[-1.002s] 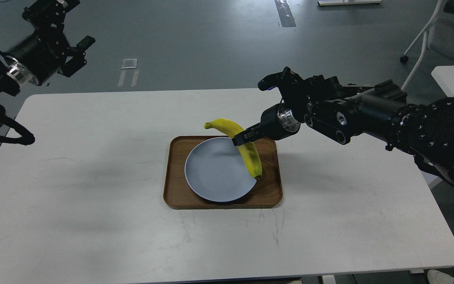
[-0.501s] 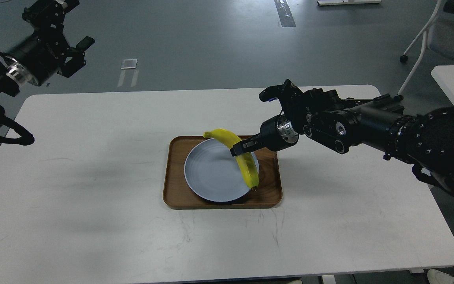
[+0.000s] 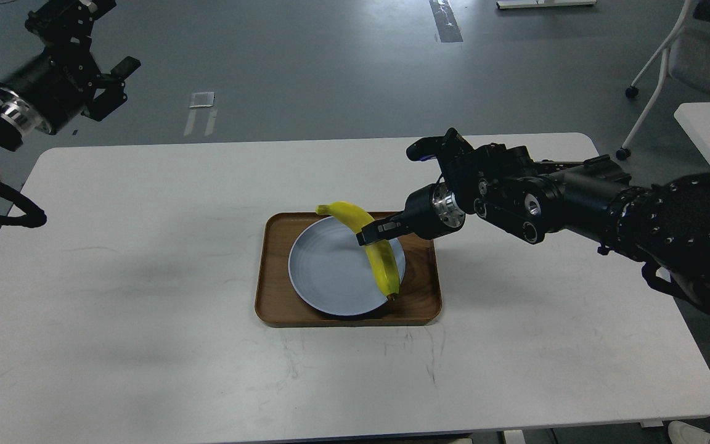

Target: Place banana on plate with both arms

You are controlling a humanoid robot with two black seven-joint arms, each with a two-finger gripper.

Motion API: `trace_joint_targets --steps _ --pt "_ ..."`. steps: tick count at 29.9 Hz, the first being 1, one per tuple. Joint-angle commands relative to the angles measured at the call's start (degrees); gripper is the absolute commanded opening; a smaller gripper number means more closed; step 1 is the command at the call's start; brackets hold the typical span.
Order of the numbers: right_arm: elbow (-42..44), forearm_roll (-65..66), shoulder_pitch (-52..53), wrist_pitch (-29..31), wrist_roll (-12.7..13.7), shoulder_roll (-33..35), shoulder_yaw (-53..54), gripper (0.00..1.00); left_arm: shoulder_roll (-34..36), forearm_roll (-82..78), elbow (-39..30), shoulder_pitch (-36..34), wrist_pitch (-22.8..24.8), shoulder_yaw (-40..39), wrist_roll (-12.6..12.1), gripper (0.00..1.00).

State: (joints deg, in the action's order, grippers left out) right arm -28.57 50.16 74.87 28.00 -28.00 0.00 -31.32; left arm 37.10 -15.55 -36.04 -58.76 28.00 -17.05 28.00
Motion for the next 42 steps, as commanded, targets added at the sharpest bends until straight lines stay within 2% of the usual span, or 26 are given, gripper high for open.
trace_joint_targets --steps 1,2,4,5,10,16,21,26,29,35,42 --pt "0.1 -0.2 0.0 0.0 0.0 0.0 0.3 0.81 0.0 0.0 0.0 0.0 0.0 0.0 0.0 0.98" --pt "0.1 -0.2 0.0 0.0 0.0 0.0 0.3 0.82 0.0 0.0 0.0 0.0 0.0 0.0 0.0 0.98" --pt "0.3 -0.2 0.0 0.0 0.0 0.0 0.4 0.94 0.0 0.0 0.0 0.0 0.0 0.0 0.0 0.98" --pt "0.3 -0.2 0.0 0.0 0.0 0.0 0.6 0.95 0.0 0.0 0.0 0.0 0.0 0.0 0.0 0.98" --pt "0.4 -0.2 1.1 0.0 0.0 0.0 3.4 0.96 0.2 0.0 0.0 0.0 0.0 0.0 0.0 0.98" --pt "-0.1 -4.1 4.3 0.0 0.0 0.0 13.3 0.98 0.2 0.0 0.0 0.0 0.0 0.0 0.0 0.98" --pt "-0.2 -8.6 2.5 0.0 0.0 8.3 26.6 1.0 -0.2 0.1 0.1 0.7 0.0 0.0 0.0 0.98" --pt "0.3 -12.9 -3.7 0.0 0.0 14.3 35.9 1.0 -1.1 0.4 0.2 1.5 0.0 0.0 0.0 0.98" --pt "0.3 -15.9 -7.9 0.0 0.0 15.5 39.6 1.0 -2.3 1.3 0.4 3.2 0.0 0.0 0.0 0.98" --pt "0.2 -30.7 -18.4 -0.1 0.0 16.2 52.1 1.0 -4.1 6.8 0.7 6.4 0.0 -0.1 0.0 0.98" --pt "0.0 -33.7 -27.1 0.0 0.0 15.6 61.0 1.0 -7.1 9.2 0.8 11.3 0.0 -1.4 0.0 0.98"
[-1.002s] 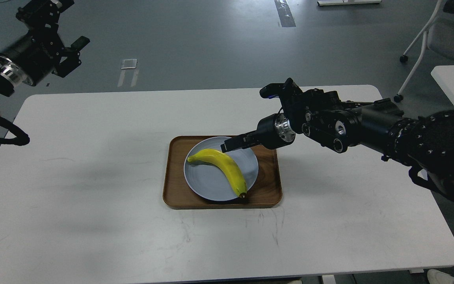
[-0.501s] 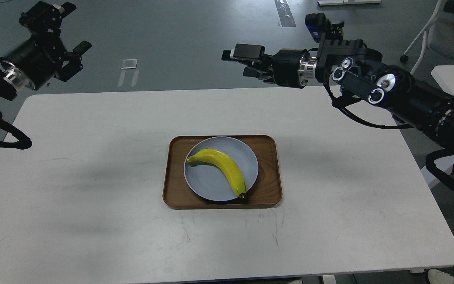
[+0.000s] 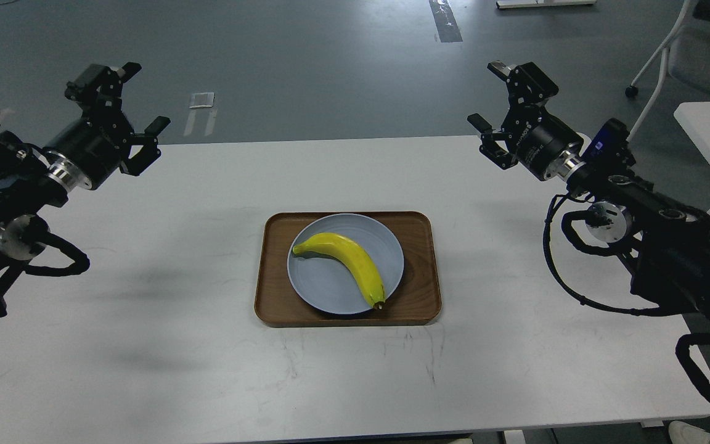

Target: Place banana on plate with both arms

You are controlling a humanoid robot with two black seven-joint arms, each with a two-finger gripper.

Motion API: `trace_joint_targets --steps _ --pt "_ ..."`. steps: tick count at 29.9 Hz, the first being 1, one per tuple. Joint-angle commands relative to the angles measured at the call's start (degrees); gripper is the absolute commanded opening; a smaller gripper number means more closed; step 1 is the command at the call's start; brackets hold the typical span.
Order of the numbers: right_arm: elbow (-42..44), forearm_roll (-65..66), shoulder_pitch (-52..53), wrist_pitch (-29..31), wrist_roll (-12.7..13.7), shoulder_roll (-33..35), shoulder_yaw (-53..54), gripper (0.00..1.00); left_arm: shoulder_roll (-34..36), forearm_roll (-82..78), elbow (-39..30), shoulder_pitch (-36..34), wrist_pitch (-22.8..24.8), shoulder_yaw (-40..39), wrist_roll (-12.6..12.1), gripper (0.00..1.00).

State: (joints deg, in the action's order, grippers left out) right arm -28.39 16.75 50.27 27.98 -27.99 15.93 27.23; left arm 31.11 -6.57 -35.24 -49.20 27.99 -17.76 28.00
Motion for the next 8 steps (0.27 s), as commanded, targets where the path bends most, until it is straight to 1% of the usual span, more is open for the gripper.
trace_joint_targets --steps 1,8 --pt "-0.2 -0.3 -3.4 0.0 0.0 -0.5 3.4 1.0 -1.8 0.2 0.0 2.7 0.0 -1.4 0.0 0.98" --pt "-0.3 -0.6 -4.6 0.0 0.0 -0.6 4.4 1.0 -4.5 0.2 0.1 4.8 0.0 -3.4 0.0 0.98"
